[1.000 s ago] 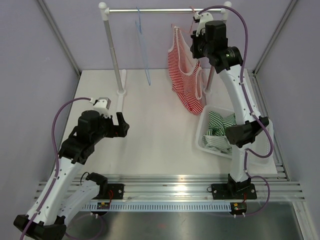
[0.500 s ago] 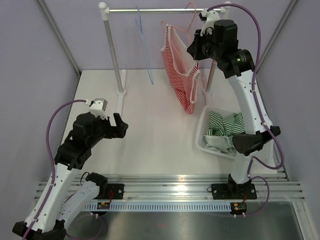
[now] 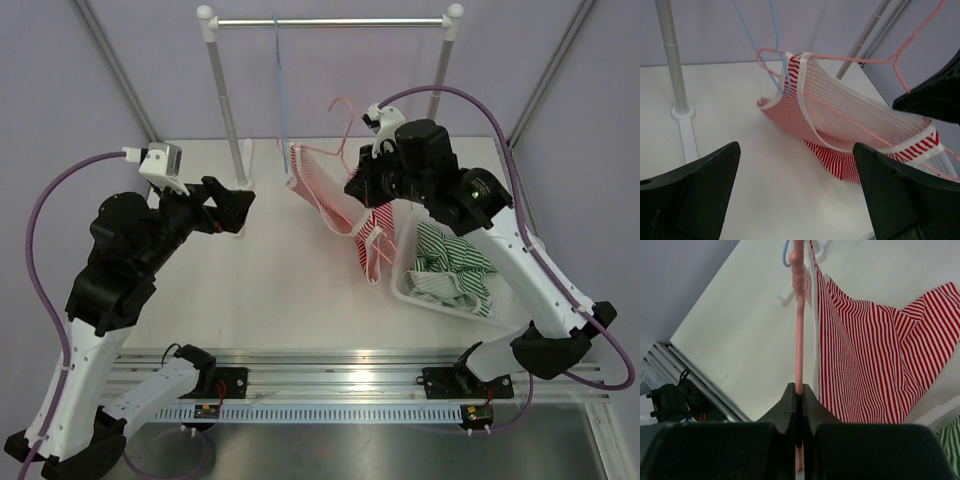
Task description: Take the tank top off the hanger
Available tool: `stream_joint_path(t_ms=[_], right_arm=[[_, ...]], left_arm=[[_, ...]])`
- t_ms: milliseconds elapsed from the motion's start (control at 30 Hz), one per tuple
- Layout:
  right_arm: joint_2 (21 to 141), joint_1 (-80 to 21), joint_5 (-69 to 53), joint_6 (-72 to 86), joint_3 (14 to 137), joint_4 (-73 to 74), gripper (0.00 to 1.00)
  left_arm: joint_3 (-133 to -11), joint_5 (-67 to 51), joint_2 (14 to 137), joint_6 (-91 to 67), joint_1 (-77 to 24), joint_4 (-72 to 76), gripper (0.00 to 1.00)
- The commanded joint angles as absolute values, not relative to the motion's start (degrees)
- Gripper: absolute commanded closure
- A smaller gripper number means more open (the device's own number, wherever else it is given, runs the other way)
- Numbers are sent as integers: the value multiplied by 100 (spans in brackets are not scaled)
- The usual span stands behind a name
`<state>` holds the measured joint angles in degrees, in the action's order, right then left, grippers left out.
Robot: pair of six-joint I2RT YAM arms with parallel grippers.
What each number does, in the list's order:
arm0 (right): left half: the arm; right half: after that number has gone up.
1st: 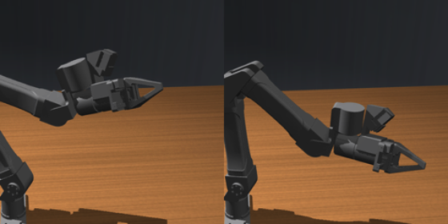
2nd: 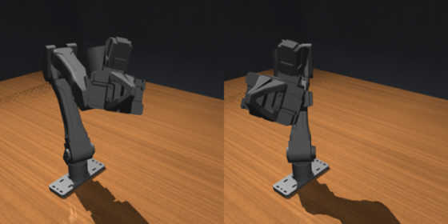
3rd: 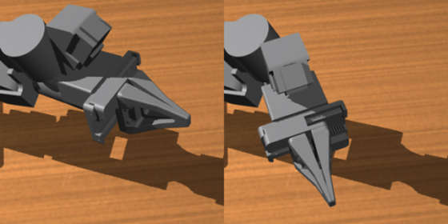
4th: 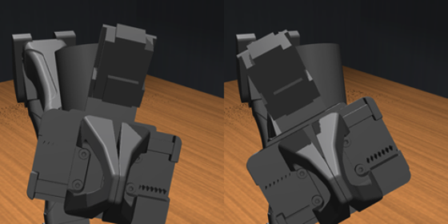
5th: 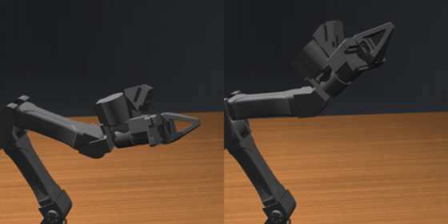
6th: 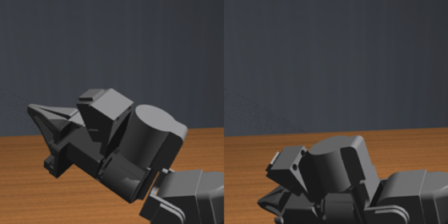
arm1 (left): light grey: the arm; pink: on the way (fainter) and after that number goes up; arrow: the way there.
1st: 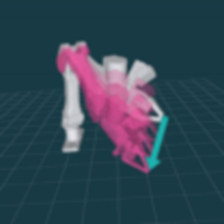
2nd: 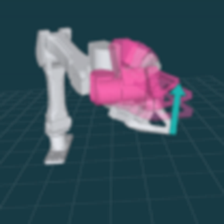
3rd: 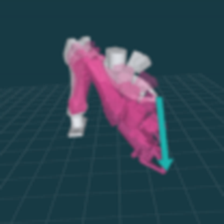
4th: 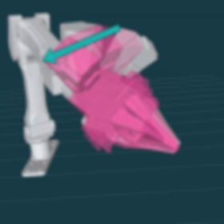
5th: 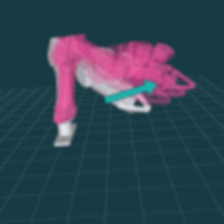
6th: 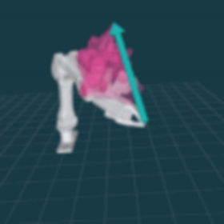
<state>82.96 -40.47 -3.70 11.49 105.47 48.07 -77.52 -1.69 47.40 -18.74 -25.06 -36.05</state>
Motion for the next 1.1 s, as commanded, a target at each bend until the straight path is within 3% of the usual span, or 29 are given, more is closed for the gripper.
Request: stream_joint_path(t_ms=[0,267,467,767,900,933,1000,1067], right_arm=[[7937,-4394,-290,1520,10178,4710,100],[7515,-5220,-536,1731,9652,4738,100],[7234,-5300,-835,1819,9501,4254,100],[6715,-5309,-1906,1977,9317,3718,100],[6583,-5300,-1829,1960,9237,3788,100],[6557,-5300,-1663,1908,9229,3832,100],[6557,-5300,-1347,1829,9202,3998,100],[6609,-5300,-1257,1749,9185,4078,100]], left_arm=[[-8050,-26,5001,-1495,-2706,-3463,1],[-7779,281,5273,-1239,-2997,-3771,3],[-7427,483,5291,-1274,-3287,-3858,16],[-7092,879,5265,-1441,-3472,-3788,26],[-7189,1098,5247,-1476,-3472,-3762,51],[-7198,1168,5238,-1503,-3472,-3797,63],[-7207,1274,5159,-1529,-3472,-3814,71],[-7190,1336,5089,-1547,-3472,-3788,86]])
